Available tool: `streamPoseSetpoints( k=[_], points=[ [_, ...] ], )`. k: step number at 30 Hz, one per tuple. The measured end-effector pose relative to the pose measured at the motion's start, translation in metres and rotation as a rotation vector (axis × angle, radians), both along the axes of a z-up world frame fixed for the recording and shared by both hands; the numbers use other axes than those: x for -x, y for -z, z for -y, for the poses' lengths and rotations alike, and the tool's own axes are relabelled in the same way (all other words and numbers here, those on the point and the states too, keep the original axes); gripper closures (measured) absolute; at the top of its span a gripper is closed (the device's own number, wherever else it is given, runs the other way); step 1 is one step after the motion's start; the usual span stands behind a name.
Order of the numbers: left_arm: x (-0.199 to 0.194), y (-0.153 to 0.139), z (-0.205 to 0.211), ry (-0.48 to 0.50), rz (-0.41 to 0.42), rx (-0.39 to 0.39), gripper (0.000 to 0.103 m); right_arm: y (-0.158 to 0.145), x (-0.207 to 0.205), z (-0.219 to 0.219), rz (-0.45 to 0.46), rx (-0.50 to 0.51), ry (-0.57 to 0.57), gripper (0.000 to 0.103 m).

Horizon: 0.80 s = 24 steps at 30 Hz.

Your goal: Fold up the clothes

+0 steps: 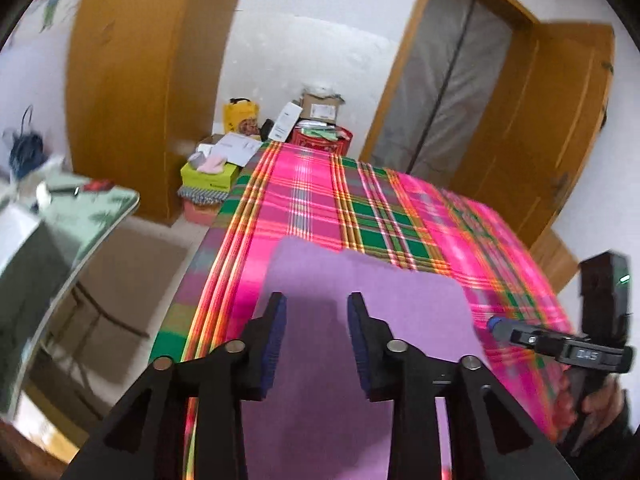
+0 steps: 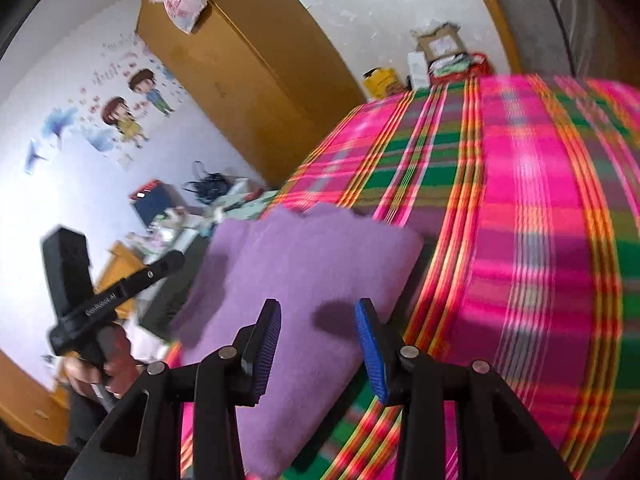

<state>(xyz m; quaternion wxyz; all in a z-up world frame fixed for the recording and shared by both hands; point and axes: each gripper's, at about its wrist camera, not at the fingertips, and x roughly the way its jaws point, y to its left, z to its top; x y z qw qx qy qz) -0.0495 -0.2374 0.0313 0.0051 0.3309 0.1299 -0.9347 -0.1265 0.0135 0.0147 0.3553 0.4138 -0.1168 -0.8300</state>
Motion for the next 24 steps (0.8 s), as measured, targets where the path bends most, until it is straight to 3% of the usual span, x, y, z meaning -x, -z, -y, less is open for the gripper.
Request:
streamPoseSetpoints(
  k=[3,7,13,19,24],
  points=[
    [0.03,0.01,0.0,-0.005,0.055,0.025,0.066,-0.003,0.014,0.009,-0.053,-0.07,0.03,0.068],
    [0.049,0.034,0.016,-0.026,0.133,-0.049,0.066,0.003,0.036,0.022,-0.065,-0.147,0.048,0.076],
    [0.043,0.048,0.025,-0.025,0.104,-0.107,0.064,0.028,0.055,0.029,0.0,-0.175,0.037,0.08],
    [-0.001,0.031,0.021,-0.052,0.042,-0.123,0.064,0.007,0.03,0.014,-0.007,-0.094,0.025,0.08],
    [-0.042,0.038,0.011,-0.05,0.032,-0.13,0.064,-0.009,-0.023,0.015,-0.069,-0.043,-0.102,0.08]
  ],
)
